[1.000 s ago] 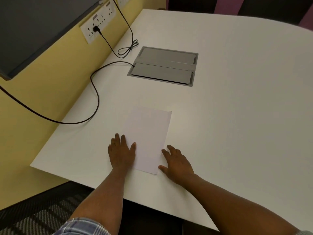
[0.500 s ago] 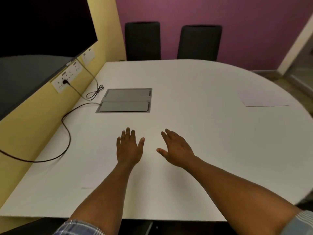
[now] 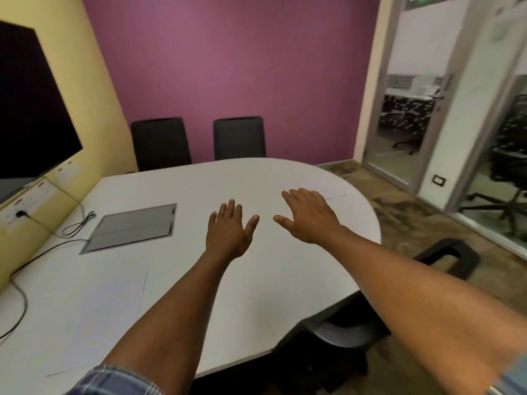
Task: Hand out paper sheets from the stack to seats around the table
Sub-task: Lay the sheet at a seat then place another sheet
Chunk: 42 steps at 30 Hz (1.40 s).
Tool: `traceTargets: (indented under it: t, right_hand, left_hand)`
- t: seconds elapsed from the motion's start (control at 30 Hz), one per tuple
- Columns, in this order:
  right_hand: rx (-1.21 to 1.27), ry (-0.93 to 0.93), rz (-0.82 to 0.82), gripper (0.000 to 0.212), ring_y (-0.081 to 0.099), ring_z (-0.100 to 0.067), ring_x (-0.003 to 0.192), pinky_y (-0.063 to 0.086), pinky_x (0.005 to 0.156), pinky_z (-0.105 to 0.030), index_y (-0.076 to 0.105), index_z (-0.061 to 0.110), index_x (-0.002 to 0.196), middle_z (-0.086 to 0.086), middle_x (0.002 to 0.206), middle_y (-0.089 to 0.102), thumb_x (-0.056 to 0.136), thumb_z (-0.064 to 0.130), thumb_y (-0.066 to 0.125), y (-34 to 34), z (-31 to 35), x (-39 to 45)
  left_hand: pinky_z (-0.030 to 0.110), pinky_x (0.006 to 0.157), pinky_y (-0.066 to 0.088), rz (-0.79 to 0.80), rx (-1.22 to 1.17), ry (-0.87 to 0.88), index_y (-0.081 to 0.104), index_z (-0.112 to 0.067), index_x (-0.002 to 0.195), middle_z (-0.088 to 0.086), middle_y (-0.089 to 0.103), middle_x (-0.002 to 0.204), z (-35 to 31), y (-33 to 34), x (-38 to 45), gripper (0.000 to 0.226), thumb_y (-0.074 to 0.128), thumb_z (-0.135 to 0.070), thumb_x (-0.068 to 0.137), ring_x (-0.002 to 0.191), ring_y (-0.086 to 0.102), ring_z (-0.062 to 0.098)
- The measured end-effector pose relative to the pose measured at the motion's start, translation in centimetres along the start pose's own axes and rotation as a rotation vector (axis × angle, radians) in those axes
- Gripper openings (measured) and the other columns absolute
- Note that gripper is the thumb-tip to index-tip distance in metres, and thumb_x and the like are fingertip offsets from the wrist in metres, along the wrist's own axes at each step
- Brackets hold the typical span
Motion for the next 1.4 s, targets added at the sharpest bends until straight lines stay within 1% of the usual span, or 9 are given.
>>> traceTargets:
  t: [0.13, 0.3, 0.47, 0.57, 0.7, 0.83, 1.13, 1.27, 1.4]
  right_hand:
    - [-0.058, 0.112, -0.056, 0.072, 0.032, -0.027, 0.140, 0.021, 0.116, -0.045, 0.031, 0.017, 0.146, -0.006, 0.151, 0.039, 0.091, 0.063, 0.035, -4.6, -7.4, -4.3]
    - [-0.084, 0.297, -0.087, 0.073, 0.025, -0.025, 0.144, 0.016, 0.119, -0.045, 0.028, 0.018, 0.147, -0.004, 0.154, 0.033, 0.091, 0.064, 0.033, -8.4, -17.0, -10.4]
    - [-0.101, 0.426, -0.086, 0.076, 0.019, -0.025, 0.146, 0.013, 0.120, -0.045, 0.024, 0.017, 0.150, -0.006, 0.157, 0.027, 0.091, 0.065, 0.030, -10.0, -24.4, -14.6]
    - [-0.116, 0.473, -0.099, 0.076, 0.017, -0.024, 0.147, 0.010, 0.120, -0.044, 0.020, 0.018, 0.151, -0.006, 0.159, 0.023, 0.092, 0.065, 0.028, -10.5, -28.3, -16.0]
    - [-0.129, 0.512, -0.126, 0.076, 0.012, -0.023, 0.148, 0.006, 0.119, -0.042, 0.018, 0.019, 0.151, -0.005, 0.161, 0.016, 0.092, 0.066, 0.028, -10.6, -33.1, -17.0]
    - [-0.144, 0.566, -0.122, 0.075, 0.009, -0.023, 0.148, 0.006, 0.119, -0.043, 0.016, 0.019, 0.152, -0.005, 0.162, 0.010, 0.093, 0.064, 0.030, -10.8, -38.4, -17.0]
    - [-0.163, 0.667, -0.129, 0.077, 0.010, -0.024, 0.148, 0.007, 0.119, -0.044, 0.013, 0.020, 0.153, -0.006, 0.162, 0.010, 0.092, 0.065, 0.028, -10.6, -50.9, -16.9]
    - [-0.150, 0.696, -0.103, 0.077, 0.009, -0.024, 0.149, 0.007, 0.120, -0.045, 0.012, 0.019, 0.153, -0.006, 0.162, 0.009, 0.093, 0.065, 0.026, -9.4, -58.1, -17.1]
    - [-0.120, 0.683, -0.079, 0.077, 0.008, -0.023, 0.149, 0.007, 0.120, -0.045, 0.011, 0.020, 0.153, -0.005, 0.162, 0.008, 0.092, 0.067, 0.024, -7.4, -66.1, -16.0]
  left_hand:
    - [0.045, 0.120, 0.005, -0.032, -0.016, 0.127, 0.019, -0.017, 0.155, 0.005, 0.009, 0.164, -9.6, -1.8, 0.4, 0.077, 0.011, -0.064, 0.095, 0.151, 0.005, 0.025]
    - [0.046, 0.120, 0.007, -0.055, -0.079, 0.286, 0.023, -0.016, 0.154, 0.005, 0.012, 0.164, -20.8, -2.3, 0.6, 0.076, 0.012, -0.064, 0.096, 0.151, 0.008, 0.025]
    - [0.045, 0.120, 0.007, -0.050, -0.116, 0.404, 0.025, -0.014, 0.153, 0.006, 0.015, 0.163, -29.0, -1.1, 1.3, 0.078, 0.013, -0.064, 0.095, 0.151, 0.010, 0.024]
    - [0.045, 0.120, 0.008, -0.037, -0.127, 0.469, 0.024, -0.014, 0.153, 0.006, 0.015, 0.163, -33.4, 0.0, 2.7, 0.078, 0.013, -0.065, 0.095, 0.151, 0.009, 0.023]
    - [0.045, 0.121, 0.009, -0.047, -0.152, 0.513, 0.024, -0.014, 0.153, 0.006, 0.015, 0.163, -38.6, 1.8, 5.8, 0.078, 0.014, -0.065, 0.095, 0.151, 0.009, 0.023]
    - [0.046, 0.122, 0.008, -0.018, -0.163, 0.557, 0.024, -0.014, 0.154, 0.007, 0.014, 0.163, -44.2, 4.3, 8.8, 0.078, 0.014, -0.065, 0.095, 0.151, 0.008, 0.024]
    - [0.044, 0.122, 0.003, 0.045, -0.178, 0.625, 0.019, -0.015, 0.155, 0.005, 0.010, 0.164, -55.7, 10.4, 14.6, 0.081, 0.013, -0.067, 0.094, 0.151, 0.004, 0.022]
    - [0.043, 0.120, 0.001, 0.069, -0.157, 0.640, 0.016, -0.015, 0.155, 0.005, 0.007, 0.164, -60.8, 13.9, 16.8, 0.081, 0.012, -0.067, 0.094, 0.151, 0.002, 0.022]
    - [0.042, 0.120, 0.000, 0.059, -0.151, 0.588, 0.016, -0.015, 0.155, 0.005, 0.006, 0.164, -65.3, 17.7, 20.5, 0.081, 0.012, -0.067, 0.094, 0.151, 0.001, 0.021]
Point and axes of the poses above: each hand's wrist, its own x-axis towards the middle knuckle, its own y-axis out of the palm, z = x × y, the point moved 7 cm from there along x, towards the middle knuckle
